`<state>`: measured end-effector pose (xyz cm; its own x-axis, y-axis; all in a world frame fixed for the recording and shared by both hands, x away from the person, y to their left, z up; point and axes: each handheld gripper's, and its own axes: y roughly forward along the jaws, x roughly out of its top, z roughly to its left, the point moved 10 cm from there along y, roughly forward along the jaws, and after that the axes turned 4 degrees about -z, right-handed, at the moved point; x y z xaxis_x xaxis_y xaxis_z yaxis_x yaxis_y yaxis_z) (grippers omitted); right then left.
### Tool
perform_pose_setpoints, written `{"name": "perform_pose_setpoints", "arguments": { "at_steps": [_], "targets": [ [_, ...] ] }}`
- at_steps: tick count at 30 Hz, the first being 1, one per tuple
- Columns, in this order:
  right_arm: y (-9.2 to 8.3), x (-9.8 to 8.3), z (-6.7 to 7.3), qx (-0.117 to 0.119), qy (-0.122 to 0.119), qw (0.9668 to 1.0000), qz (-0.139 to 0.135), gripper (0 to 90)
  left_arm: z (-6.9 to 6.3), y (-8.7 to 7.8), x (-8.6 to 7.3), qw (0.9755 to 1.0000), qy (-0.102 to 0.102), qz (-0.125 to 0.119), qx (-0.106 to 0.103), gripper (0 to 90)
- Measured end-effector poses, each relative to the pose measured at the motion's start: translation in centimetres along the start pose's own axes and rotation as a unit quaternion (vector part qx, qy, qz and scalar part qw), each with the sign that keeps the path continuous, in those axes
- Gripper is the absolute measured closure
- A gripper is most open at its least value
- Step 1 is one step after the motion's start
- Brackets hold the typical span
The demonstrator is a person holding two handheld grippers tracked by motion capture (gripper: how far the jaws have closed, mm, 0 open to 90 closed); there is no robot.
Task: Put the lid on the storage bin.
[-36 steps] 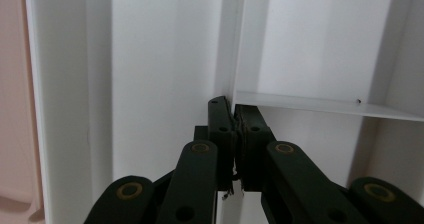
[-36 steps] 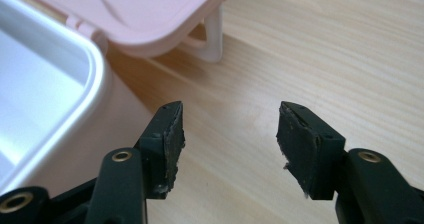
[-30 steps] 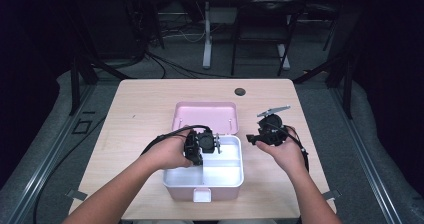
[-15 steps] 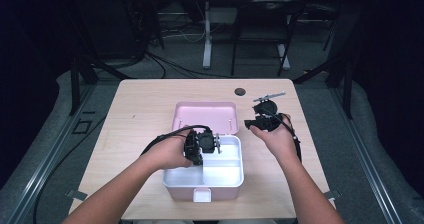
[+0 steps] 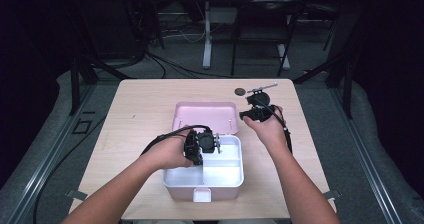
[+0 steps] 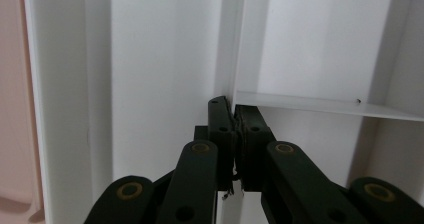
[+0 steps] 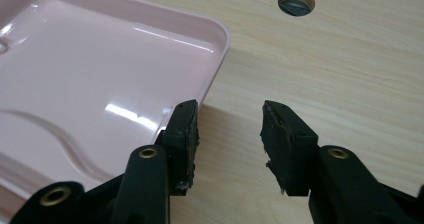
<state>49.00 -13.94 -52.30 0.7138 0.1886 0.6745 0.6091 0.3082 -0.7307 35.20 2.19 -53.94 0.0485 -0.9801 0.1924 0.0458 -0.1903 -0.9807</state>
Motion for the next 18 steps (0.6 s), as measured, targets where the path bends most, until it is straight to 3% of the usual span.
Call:
{"name": "perform_pose_setpoints", "arguments": {
  "at_steps": [2, 3, 4, 6, 7, 10, 14, 15, 16, 18],
  "targets": [
    [0.3, 0.6, 0.2, 0.002, 0.011, 0.9999, 0.000, 58.3, 0.0, 0.0, 0.0, 1.0000, 0.000, 0.000, 0.000, 87.1],
    [0.5, 0.8, -0.1, -0.023, 0.010, 0.9996, -0.009, 58.5, 0.0, 0.0, 0.0, 1.0000, 0.000, 0.000, 0.000, 87.1],
    [0.7, 1.0, -0.1, -0.030, 0.012, 0.9994, -0.012, 59.0, 0.0, 0.0, 0.0, 1.0000, 0.001, 0.001, 0.000, 87.1],
    [1.0, 1.1, 0.4, 0.003, 0.020, 0.9998, -0.004, 59.5, 0.0, 0.0, 0.0, 1.0000, 0.001, 0.001, 0.001, 87.1],
    [1.3, 1.3, 0.3, -0.008, 0.023, 0.9996, -0.010, 59.6, 0.0, 0.0, 0.0, 1.0000, 0.001, 0.001, 0.000, 87.1],
    [1.9, 1.2, 0.5, -0.005, 0.025, 0.9997, -0.002, 60.2, 0.0, 0.0, 0.0, 1.0000, 0.001, 0.001, 0.001, 87.1],
    [2.6, 1.2, 0.3, -0.020, 0.027, 0.9994, 0.004, 62.1, 0.0, 0.0, 0.0, 1.0000, 0.000, 0.002, 0.001, 87.1],
    [2.7, 1.1, 0.5, -0.003, 0.029, 0.9995, 0.014, 62.9, 0.0, 0.0, 0.0, 1.0000, 0.000, 0.002, 0.001, 87.1],
    [3.0, 1.2, 0.3, -0.019, 0.033, 0.9993, 0.005, 63.8, 0.0, 0.0, 0.0, 1.0000, 0.000, 0.002, 0.001, 87.1],
    [3.3, 1.1, 0.2, -0.017, 0.041, 0.9989, 0.013, 65.7, 0.0, 0.0, 0.0, 1.0000, 0.000, 0.003, 0.001, 87.1]
  ]
}}
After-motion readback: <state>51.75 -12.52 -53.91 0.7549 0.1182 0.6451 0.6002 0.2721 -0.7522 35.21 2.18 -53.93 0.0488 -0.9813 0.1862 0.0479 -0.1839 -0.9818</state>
